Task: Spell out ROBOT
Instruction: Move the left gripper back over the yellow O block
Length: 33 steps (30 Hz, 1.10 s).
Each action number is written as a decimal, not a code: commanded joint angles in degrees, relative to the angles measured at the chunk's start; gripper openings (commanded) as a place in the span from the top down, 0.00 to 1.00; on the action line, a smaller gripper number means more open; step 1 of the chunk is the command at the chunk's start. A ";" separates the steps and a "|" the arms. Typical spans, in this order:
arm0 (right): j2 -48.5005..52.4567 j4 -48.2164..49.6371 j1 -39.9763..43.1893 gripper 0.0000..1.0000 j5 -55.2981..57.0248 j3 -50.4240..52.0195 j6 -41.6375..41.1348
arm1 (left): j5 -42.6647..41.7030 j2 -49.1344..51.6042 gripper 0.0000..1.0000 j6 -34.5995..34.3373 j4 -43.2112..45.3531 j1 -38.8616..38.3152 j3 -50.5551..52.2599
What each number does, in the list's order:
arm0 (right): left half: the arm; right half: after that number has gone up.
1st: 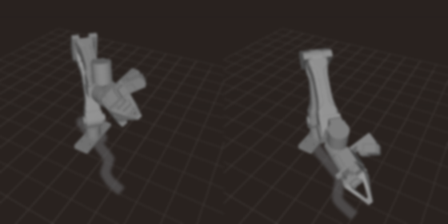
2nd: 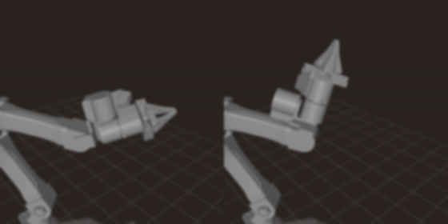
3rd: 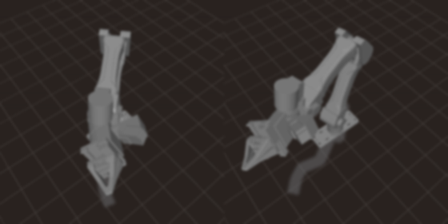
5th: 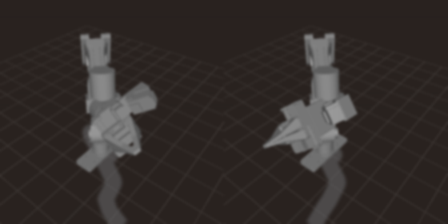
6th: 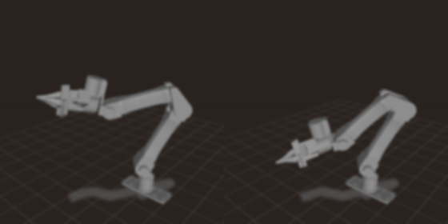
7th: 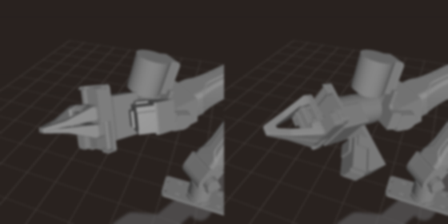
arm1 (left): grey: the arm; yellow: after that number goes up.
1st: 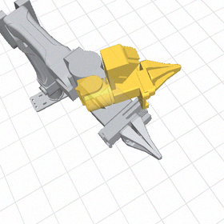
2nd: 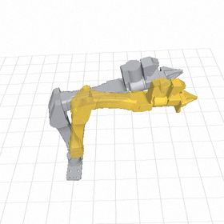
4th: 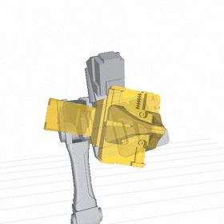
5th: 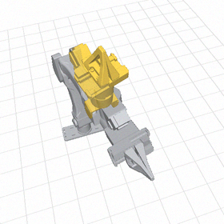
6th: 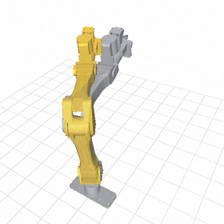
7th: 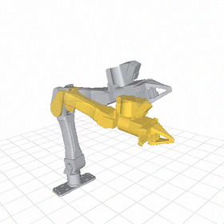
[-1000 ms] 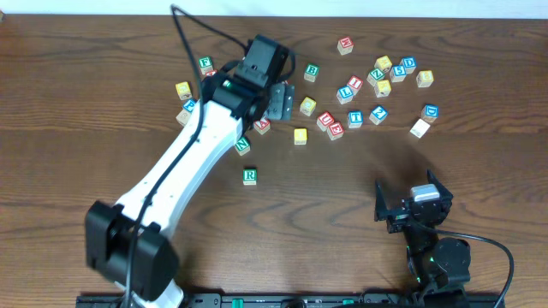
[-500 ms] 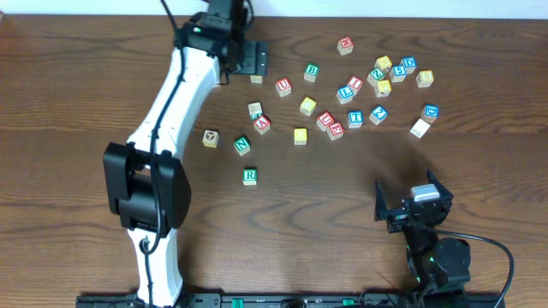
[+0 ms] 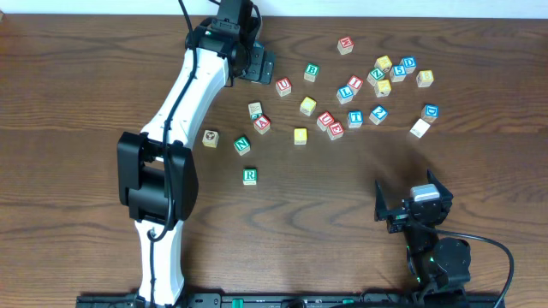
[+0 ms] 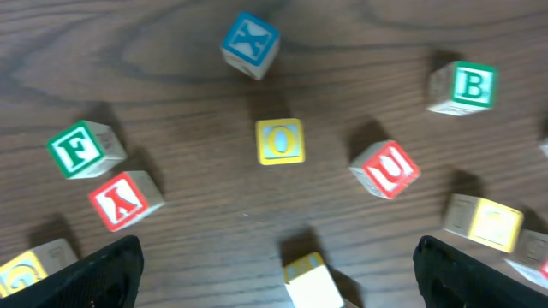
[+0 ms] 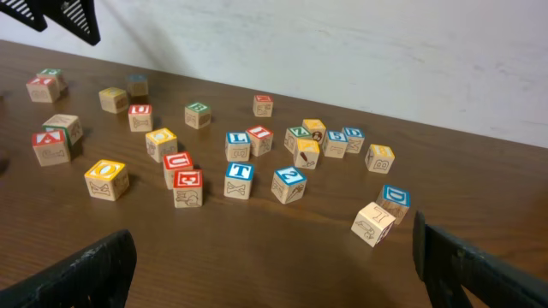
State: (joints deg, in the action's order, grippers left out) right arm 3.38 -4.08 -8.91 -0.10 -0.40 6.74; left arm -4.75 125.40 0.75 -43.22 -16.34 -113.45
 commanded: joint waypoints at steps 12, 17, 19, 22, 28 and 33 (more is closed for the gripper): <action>0.02 -0.24 0.35 0.01 0.11 0.09 0.61 | 6.97 5.70 0.01 1.14 3.45 -2.16 -1.49; 0.02 -0.24 0.35 0.01 0.11 0.09 0.61 | 6.99 7.45 0.02 0.61 5.20 -3.43 -1.49; 0.02 -0.24 0.35 0.01 0.11 0.09 0.61 | 6.99 8.44 0.02 0.46 5.77 -3.80 -1.44; 0.02 -0.24 0.35 0.01 0.11 0.09 0.61 | 7.43 9.22 0.02 -0.28 6.47 -3.85 -1.44; 0.02 -0.24 0.35 0.01 0.11 0.09 0.61 | 7.61 10.54 0.02 -0.61 7.58 -3.85 -1.44; 0.02 -0.24 0.35 0.01 0.11 0.09 0.61 | 7.61 11.04 0.02 -0.63 8.94 -3.85 -1.44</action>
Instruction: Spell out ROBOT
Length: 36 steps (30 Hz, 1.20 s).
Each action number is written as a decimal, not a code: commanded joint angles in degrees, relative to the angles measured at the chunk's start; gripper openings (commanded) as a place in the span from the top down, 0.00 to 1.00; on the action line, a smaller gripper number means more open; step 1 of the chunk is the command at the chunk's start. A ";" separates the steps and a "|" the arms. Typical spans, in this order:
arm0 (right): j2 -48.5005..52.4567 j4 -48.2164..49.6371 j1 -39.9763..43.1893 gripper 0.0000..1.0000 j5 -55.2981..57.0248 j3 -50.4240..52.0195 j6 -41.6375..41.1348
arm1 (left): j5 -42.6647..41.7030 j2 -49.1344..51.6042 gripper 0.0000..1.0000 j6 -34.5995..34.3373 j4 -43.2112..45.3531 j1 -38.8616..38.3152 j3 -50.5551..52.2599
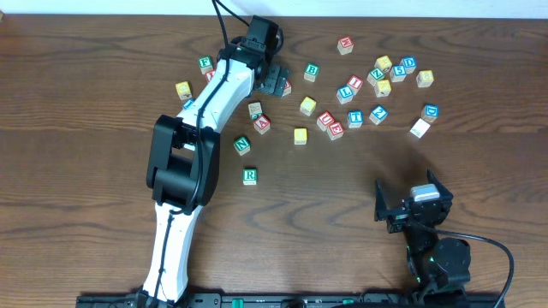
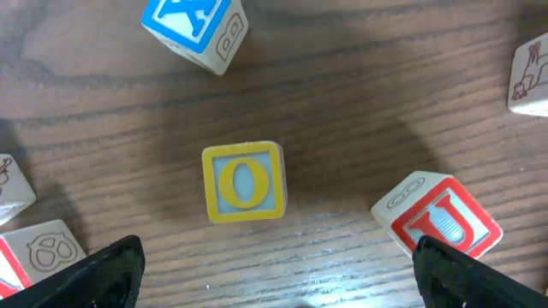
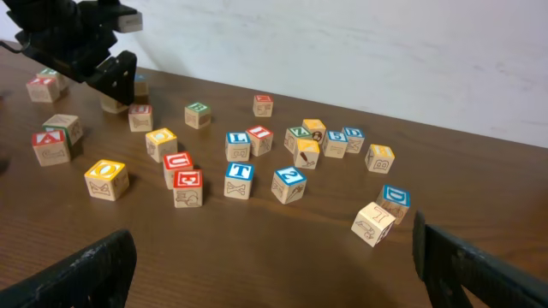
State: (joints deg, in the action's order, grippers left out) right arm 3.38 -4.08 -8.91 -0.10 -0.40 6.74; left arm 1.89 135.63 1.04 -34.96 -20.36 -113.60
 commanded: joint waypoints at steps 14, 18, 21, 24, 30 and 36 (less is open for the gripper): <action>0.02 -0.24 0.35 0.01 0.11 0.09 0.61 | 0.96 1.53 0.02 -2.67 4.57 0.17 -1.27; 0.02 -0.24 0.35 0.01 0.11 0.09 0.61 | 0.98 1.81 0.02 -2.82 5.14 0.17 -1.27; 0.02 -0.24 0.35 0.01 0.11 0.09 0.61 | 1.01 1.99 0.11 -2.82 5.33 0.17 -1.27; 0.02 -0.24 0.35 0.01 0.11 0.09 0.61 | 0.98 2.27 0.20 -2.95 5.73 0.17 -1.27; 0.02 -0.24 0.35 0.01 0.11 0.09 0.61 | 1.01 4.04 0.21 -3.26 5.70 0.17 -1.27; 0.02 -0.24 0.35 0.01 0.11 0.09 0.61 | 1.86 4.52 0.21 -3.23 5.75 0.20 -1.27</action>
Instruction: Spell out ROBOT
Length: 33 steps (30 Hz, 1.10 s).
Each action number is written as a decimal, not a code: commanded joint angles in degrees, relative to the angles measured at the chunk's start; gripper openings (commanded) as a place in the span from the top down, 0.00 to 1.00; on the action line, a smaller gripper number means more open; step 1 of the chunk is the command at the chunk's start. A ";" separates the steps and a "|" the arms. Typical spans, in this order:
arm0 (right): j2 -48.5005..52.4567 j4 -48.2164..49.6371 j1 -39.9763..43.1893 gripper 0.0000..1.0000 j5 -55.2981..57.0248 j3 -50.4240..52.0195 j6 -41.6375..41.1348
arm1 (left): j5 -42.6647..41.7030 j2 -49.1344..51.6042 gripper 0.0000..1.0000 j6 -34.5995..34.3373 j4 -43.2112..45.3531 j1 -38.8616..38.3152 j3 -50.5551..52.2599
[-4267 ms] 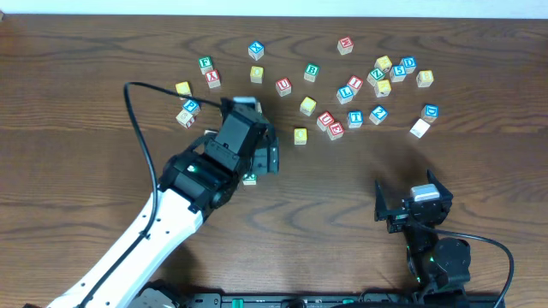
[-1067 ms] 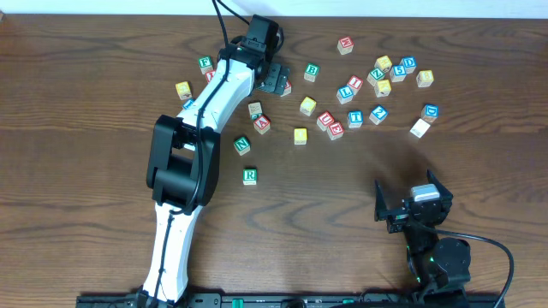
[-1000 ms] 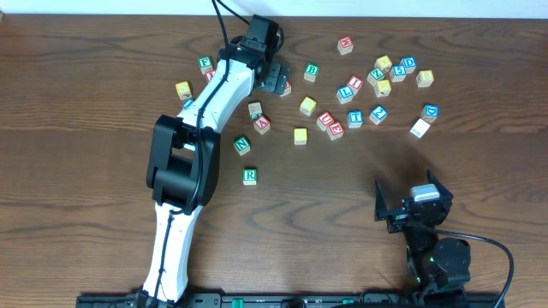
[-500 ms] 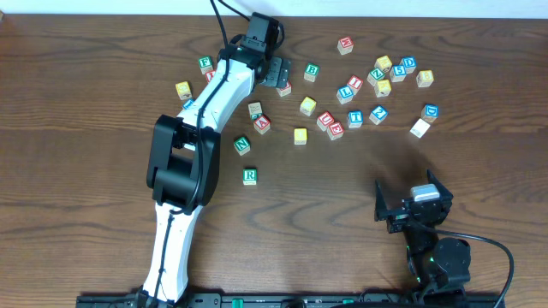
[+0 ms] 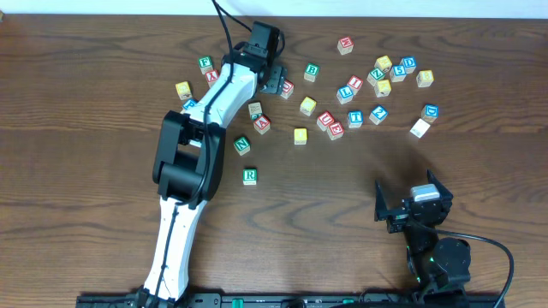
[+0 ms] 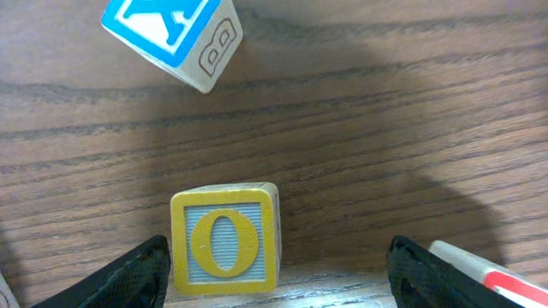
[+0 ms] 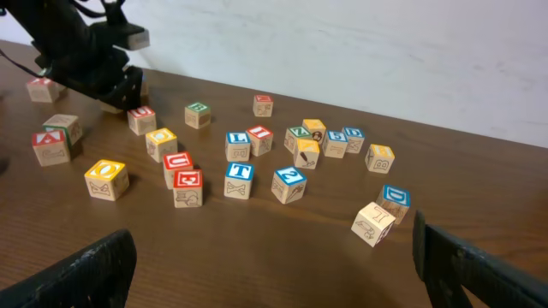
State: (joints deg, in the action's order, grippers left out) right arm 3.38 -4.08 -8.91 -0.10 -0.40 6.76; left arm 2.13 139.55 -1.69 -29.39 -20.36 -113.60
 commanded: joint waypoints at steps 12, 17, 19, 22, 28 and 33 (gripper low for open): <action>0.02 -0.24 0.35 0.01 0.11 0.09 0.59 | 1.62 0.61 0.43 -0.50 0.22 0.70 -1.27; 0.02 -0.24 0.35 0.01 0.11 0.09 0.59 | 1.62 0.61 0.43 -0.52 0.44 0.72 -1.27; 0.02 -0.24 0.35 0.01 0.11 0.09 0.59 | 1.62 0.61 0.44 -0.52 0.52 0.72 -1.27; 0.02 -0.24 0.35 0.01 0.11 0.09 0.59 | 1.62 0.61 0.53 -0.52 0.55 0.72 -1.27; 0.02 -0.24 0.35 0.01 0.11 0.09 0.59 | 1.62 0.61 0.53 -0.52 0.63 0.72 -1.27; 0.02 -0.24 0.35 0.01 0.11 0.09 0.61 | 1.62 0.61 0.54 -0.50 0.92 0.72 -1.27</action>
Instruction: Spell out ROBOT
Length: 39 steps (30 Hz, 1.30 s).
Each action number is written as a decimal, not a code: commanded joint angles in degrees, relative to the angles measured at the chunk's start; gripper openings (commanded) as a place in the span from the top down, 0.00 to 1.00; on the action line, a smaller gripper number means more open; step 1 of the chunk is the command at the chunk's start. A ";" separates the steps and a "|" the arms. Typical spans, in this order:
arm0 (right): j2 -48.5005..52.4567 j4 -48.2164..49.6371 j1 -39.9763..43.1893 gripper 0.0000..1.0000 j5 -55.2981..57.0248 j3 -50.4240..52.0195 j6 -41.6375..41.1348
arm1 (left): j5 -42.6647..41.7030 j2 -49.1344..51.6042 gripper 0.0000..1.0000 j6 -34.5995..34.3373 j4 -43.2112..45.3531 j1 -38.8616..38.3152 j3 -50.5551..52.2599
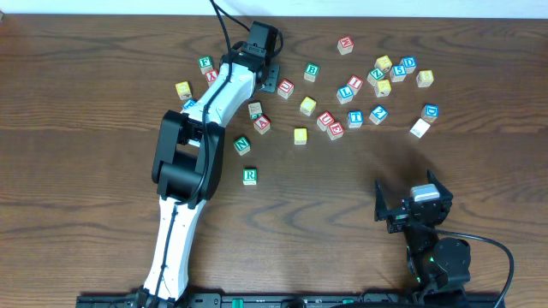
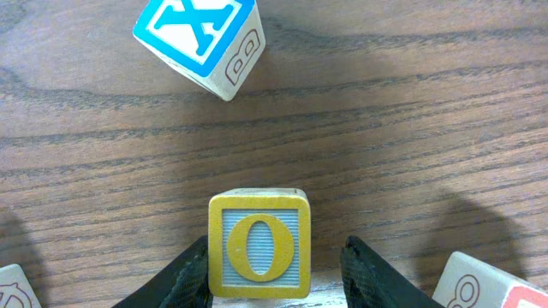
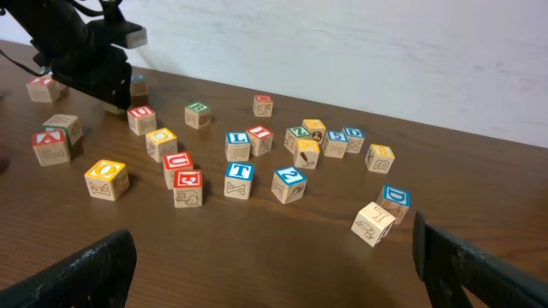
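Observation:
A yellow O block (image 2: 259, 254) rests on the table between the jaws of my left gripper (image 2: 276, 257). Its left finger (image 2: 190, 278) touches the block's side; the right finger (image 2: 378, 274) stands a small gap away, so the gripper is open. In the overhead view that gripper (image 1: 261, 77) covers the O block at the back left of the scatter. A green R block (image 1: 249, 175) lies alone nearer the front. A green B block (image 1: 312, 71) and a blue T block (image 1: 355, 119) lie in the scatter. My right gripper (image 1: 411, 205) stands open and empty at the front right.
A blue X block (image 2: 199, 41) lies just beyond the O block, and a red U block (image 2: 488, 287) at its right. Another yellow O block (image 3: 106, 180) and several more letter blocks spread across the back of the wooden table (image 1: 103, 214).
The left jaws have narrowed around the yellow O block; the left finger now touches it. The block sits more centred between the fingers. The right arm has not moved.
The left gripper was high over the back-left blocks, the O block small in its view. Then it was lower, the block larger. Then it was down at the table with jaws wide on both sides, and now they stand close round the block.

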State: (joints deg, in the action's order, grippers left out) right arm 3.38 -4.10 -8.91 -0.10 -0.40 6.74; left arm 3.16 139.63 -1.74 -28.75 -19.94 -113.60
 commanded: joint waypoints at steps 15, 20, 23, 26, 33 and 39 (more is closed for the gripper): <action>0.02 -0.22 0.35 0.01 0.11 0.09 0.61 | 0.59 0.63 0.36 -0.46 1.68 0.31 -1.27; 0.02 -0.22 0.35 0.01 0.11 0.09 0.63 | 0.59 0.66 0.36 -0.48 1.97 0.31 -1.27; 0.02 -0.22 0.35 0.01 0.11 0.09 0.63 | 0.57 0.90 0.36 -0.46 2.14 0.31 -1.27; 0.02 -0.22 0.35 0.01 0.11 0.09 0.61 | 0.59 1.60 0.36 -0.46 2.27 0.31 -1.27; 0.02 -0.22 0.35 0.01 0.11 0.09 0.63 | 0.57 1.60 0.36 -0.46 2.27 0.31 -1.27; 0.02 -0.22 0.35 0.01 0.11 0.09 0.61 | 0.57 1.60 0.42 -0.46 2.05 0.31 -1.27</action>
State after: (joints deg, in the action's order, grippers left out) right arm 3.38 -4.08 -8.91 -0.10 -0.40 6.74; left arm 3.18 140.00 -1.87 -26.59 -19.94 -113.60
